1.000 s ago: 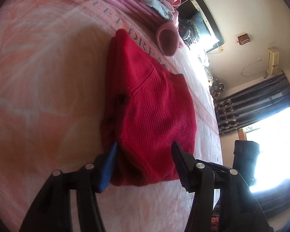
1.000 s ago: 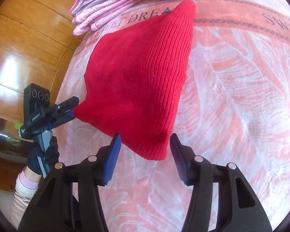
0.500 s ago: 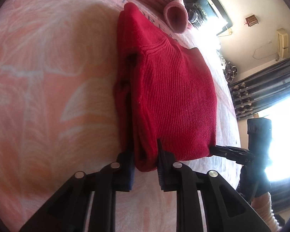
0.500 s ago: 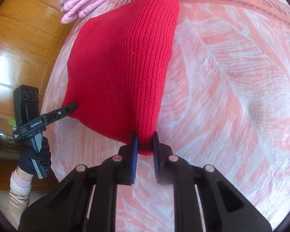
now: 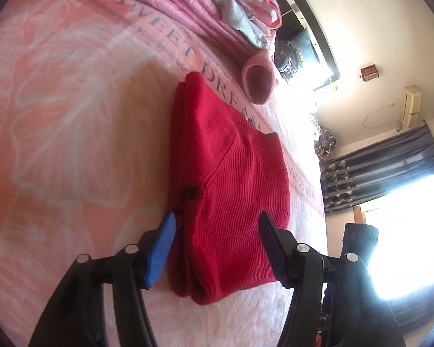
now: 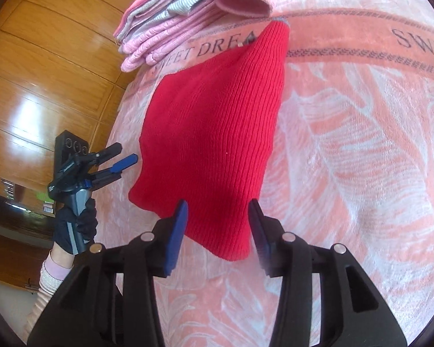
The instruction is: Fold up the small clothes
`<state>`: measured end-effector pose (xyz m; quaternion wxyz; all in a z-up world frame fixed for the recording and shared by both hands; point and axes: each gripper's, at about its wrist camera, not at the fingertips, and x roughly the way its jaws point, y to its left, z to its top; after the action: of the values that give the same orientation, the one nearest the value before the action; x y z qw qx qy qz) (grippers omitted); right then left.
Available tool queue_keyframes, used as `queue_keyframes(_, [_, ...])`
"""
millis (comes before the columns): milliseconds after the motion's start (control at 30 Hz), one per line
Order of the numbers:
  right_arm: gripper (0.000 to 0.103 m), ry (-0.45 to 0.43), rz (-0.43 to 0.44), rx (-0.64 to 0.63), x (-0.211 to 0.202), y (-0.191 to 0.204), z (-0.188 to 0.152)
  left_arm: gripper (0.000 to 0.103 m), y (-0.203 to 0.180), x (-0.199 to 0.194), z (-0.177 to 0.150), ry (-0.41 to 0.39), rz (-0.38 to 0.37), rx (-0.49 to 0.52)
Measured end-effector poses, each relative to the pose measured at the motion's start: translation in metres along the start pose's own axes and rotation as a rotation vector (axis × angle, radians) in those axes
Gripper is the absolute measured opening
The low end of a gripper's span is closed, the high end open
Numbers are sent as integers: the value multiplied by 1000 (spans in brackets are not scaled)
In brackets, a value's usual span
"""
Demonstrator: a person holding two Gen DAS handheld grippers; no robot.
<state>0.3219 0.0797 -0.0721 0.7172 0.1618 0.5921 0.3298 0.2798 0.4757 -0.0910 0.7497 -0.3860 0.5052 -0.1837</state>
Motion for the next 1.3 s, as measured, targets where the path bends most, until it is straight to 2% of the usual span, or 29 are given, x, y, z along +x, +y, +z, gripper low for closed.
queue_keyframes(100, [50, 3, 2, -7, 4, -3, 5, 60, 19, 13, 10, 4, -14, -70])
queue_keyframes(167, [50, 8, 11, 9, 6, -8, 9, 60, 24, 19, 16, 8, -57, -80])
queue_keyframes(400, [50, 8, 18, 23, 14, -14, 12, 60, 14, 51, 30, 64, -88, 3])
queue_keyframes(467, [56, -7, 36, 43, 13, -19, 16, 60, 11, 57, 34, 72, -96, 18])
queue_keyframes(600, [58, -35, 78, 101, 15, -33, 26, 60, 4, 70, 38, 96, -130, 39])
queue_keyframes(733, [58, -47, 124, 162, 24, -47, 32, 65, -9, 86, 39, 140, -156, 83])
queue_keyframes(800, [58, -45, 129, 181, 31, -52, 34, 70, -14, 92, 39, 157, -190, 92])
queue_keyframes(900, [60, -38, 172, 209, 38, -55, 35, 71, -21, 100, 35, 180, -217, 103])
queue_keyframes(933, [64, -28, 176, 209, 43, -55, 36, 71, -24, 102, 33, 182, -213, 115])
queue_keyframes(1000, [64, -28, 173, 208, 49, -53, 38, 69, -25, 101, 32, 177, -204, 125])
queue_keyframes(1033, [62, -34, 173, 212, 50, -53, 38, 67, -24, 101, 32, 172, -205, 119])
queue_keyframes(1100, [52, -42, 154, 206, 51, -50, 39, 50, -20, 99, 30, 167, -204, 102])
queue_keyframes(1167, [38, -47, 158, 192, 46, -49, 38, 41, -16, 98, 29, 157, -204, 85])
queue_keyframes(1300, [31, -49, 151, 167, 31, -43, 37, 38, -21, 91, 22, 132, -239, 66])
